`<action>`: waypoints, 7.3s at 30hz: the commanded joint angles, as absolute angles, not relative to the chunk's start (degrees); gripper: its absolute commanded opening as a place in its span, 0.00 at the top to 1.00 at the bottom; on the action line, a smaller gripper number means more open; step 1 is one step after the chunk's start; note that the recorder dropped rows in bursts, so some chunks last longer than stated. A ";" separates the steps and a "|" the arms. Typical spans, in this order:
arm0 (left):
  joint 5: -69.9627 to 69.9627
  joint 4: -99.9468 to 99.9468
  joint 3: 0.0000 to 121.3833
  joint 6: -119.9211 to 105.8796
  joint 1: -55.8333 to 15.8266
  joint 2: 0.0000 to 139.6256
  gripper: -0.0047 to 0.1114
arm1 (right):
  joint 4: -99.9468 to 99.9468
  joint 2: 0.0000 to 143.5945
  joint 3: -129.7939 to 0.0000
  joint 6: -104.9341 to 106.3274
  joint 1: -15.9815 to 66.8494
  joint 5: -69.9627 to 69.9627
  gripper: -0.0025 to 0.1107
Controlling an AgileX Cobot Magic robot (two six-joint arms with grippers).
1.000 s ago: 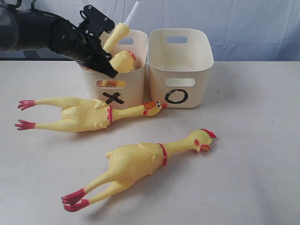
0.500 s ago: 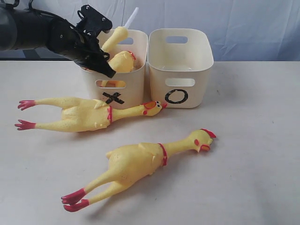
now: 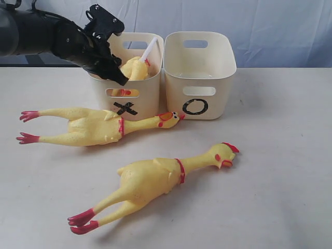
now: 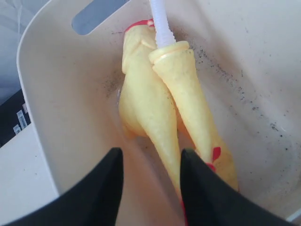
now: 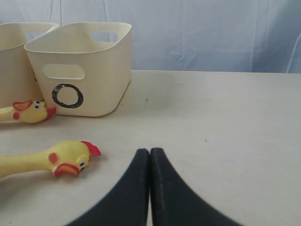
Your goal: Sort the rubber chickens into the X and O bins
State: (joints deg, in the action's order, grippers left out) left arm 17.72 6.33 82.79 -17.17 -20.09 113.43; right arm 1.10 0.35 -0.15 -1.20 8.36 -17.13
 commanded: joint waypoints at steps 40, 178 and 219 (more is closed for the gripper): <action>31.36 -1.90 72.30 -14.44 -19.57 78.72 0.96 | 1.38 0.00 0.00 -1.12 8.00 -16.62 0.98; 37.31 6.02 24.17 0.69 -19.57 0.00 0.96 | 2.70 90.72 -44.62 53.51 34.15 -12.62 0.55; 37.31 6.50 24.17 1.11 -19.57 0.00 0.96 | 21.51 106.53 -51.27 53.51 37.74 -13.63 0.99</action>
State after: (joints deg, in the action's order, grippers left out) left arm 37.76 6.29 24.60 0.87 -19.85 0.24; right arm 21.21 106.31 -50.91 53.30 37.64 -12.36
